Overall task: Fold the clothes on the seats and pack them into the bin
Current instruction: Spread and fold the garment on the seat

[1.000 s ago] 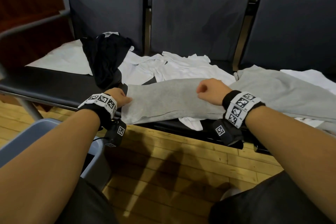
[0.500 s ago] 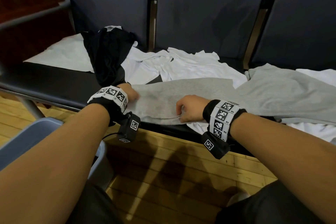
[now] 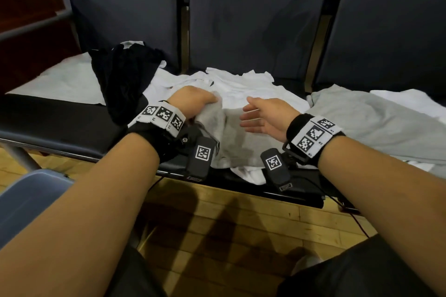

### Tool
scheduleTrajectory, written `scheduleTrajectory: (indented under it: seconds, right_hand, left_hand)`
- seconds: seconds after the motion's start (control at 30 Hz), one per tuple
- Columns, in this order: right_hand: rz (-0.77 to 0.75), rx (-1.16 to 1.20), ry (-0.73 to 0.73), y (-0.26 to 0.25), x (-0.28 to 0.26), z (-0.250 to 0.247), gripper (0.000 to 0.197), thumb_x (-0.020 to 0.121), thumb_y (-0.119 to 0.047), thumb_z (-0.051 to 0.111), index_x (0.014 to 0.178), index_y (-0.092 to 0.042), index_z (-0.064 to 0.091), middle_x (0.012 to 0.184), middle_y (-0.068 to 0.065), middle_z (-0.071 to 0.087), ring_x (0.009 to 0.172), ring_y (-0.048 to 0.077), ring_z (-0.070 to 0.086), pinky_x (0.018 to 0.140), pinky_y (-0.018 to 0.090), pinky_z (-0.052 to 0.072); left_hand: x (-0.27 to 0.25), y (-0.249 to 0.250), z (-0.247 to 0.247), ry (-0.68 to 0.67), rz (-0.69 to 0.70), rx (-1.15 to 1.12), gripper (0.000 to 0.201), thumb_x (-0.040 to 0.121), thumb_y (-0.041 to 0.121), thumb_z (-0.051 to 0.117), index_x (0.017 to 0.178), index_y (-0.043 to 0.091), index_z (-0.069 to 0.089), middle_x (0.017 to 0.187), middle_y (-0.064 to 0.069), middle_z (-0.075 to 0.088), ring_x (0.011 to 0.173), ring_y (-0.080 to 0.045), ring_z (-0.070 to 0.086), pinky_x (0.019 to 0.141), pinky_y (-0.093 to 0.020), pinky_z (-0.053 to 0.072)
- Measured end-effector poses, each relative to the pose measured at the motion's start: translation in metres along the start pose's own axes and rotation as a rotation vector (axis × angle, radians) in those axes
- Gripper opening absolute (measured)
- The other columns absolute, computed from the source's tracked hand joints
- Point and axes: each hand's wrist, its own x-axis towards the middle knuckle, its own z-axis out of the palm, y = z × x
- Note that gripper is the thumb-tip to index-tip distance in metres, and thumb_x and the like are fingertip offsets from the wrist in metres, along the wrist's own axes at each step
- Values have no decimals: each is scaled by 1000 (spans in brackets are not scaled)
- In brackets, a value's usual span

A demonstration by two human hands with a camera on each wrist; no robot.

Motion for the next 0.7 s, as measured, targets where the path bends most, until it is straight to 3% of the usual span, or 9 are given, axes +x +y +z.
scheduleTrajectory:
  seconds: [0.07,0.17,0.27,0.33,0.4,0.43,0.53,0.63,0.7]
  right_hand:
    - [52,148,14,0,0,-14,55,96,-49,53,118,2,56,116,23,65,102,36,69,90,45,56]
    - [156,282,-41,5,5,-39,77,91,-68,42,122,1,57,115,21,67,103,36,68,86,46,57]
    - [194,253,-123,10,8,-61,76,89,-70,45,127,-6,62,110,15,70,101,31,68,81,40,58]
    - [188,142,-80,16,10,-68,58,85,-54,65,114,-4,68,107,16,72,92,28,72,78,39,60]
    - [117,-56,-4,26,16,-73,63,65,-43,86,110,-3,69,112,18,71,98,29,71,90,44,56]
    - [76,-138,20,29,16,-74,63,59,-40,89,107,-4,70,110,16,72,100,29,70,94,45,54]
    - [-25,-360,40,33,16,-73,51,58,-36,90,99,-13,72,102,6,73,102,21,68,96,38,53]
    - [-112,-676,97,33,19,-71,54,69,-20,86,118,-19,63,117,1,60,109,18,56,97,32,48]
    - [-175,-792,61,38,21,-67,49,75,-13,82,120,-16,65,118,1,60,109,18,55,92,26,45]
  left_hand:
    - [0,13,23,-75,57,-173,27,89,27,63,100,3,69,104,-15,68,99,-29,61,93,-41,48]
    - [-2,27,57,-337,72,-469,21,95,24,57,87,6,66,86,-13,63,80,-24,58,70,-34,48]
    - [1,35,77,-502,77,-404,21,98,28,51,106,15,65,95,-6,70,65,-11,52,58,-23,39]
    - [10,31,82,-455,78,-334,23,99,22,51,115,11,63,99,-5,70,64,-10,50,58,-23,38]
    - [19,25,83,-379,63,-271,22,98,14,50,114,5,63,103,-9,69,64,-11,51,56,-22,38]
    - [22,21,82,-348,59,-238,21,98,13,50,112,4,63,106,-10,68,64,-11,53,56,-21,40]
    - [33,6,81,-261,95,-84,16,94,13,55,106,10,66,107,-6,69,76,-11,60,65,-20,48]
    - [40,-5,76,-130,112,79,10,88,18,62,97,18,68,95,0,67,89,-14,61,83,-28,51]
    - [43,-8,74,-51,86,209,7,87,22,64,92,17,65,93,0,62,88,-17,58,78,-29,49]
